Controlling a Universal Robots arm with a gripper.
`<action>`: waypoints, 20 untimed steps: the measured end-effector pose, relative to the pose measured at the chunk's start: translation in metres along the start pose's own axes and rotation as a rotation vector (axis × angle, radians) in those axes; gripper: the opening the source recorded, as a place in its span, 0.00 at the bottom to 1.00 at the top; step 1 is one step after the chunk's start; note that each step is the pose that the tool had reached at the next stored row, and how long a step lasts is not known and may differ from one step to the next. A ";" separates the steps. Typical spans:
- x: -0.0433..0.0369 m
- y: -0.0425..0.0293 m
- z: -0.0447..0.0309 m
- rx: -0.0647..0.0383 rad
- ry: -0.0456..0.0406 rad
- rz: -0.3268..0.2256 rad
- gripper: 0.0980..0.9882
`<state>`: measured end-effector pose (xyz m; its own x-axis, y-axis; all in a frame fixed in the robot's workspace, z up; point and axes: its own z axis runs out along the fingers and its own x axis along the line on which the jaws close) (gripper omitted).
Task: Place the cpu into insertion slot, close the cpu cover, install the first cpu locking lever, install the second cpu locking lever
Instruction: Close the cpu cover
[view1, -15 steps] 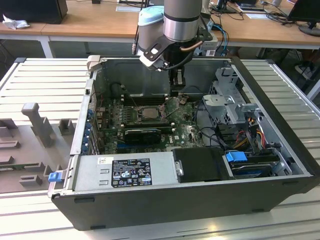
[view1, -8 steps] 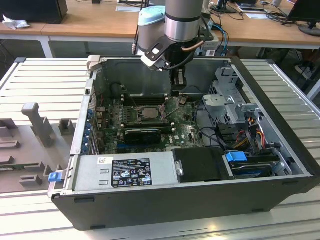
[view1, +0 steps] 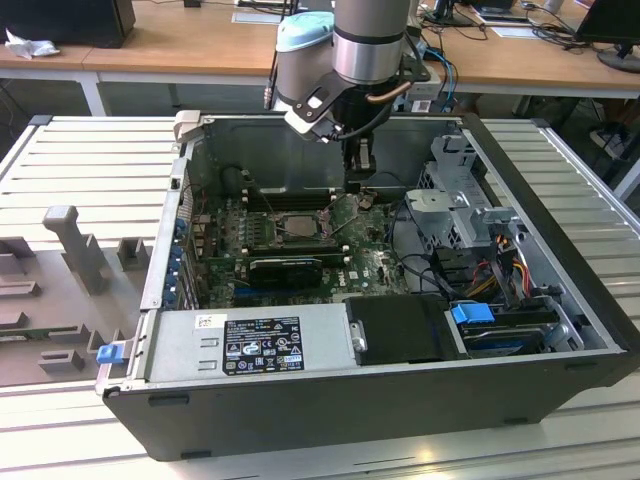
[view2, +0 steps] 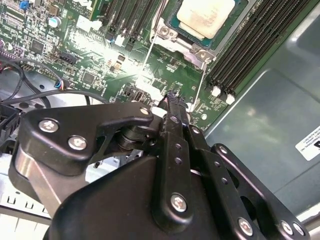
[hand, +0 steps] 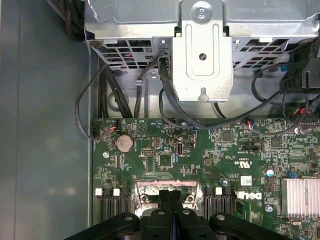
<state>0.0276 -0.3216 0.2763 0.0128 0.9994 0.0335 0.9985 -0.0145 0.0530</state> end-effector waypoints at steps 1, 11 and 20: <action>0.0000 0.0004 0.0000 0.000 0.0000 0.000 0.01; 0.0000 0.0025 0.0002 0.000 0.0000 0.000 0.01; 0.0001 0.0167 0.0052 0.000 0.0001 0.000 0.01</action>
<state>0.0445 -0.3216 0.2720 0.0126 0.9994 0.0337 0.9985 -0.0144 0.0530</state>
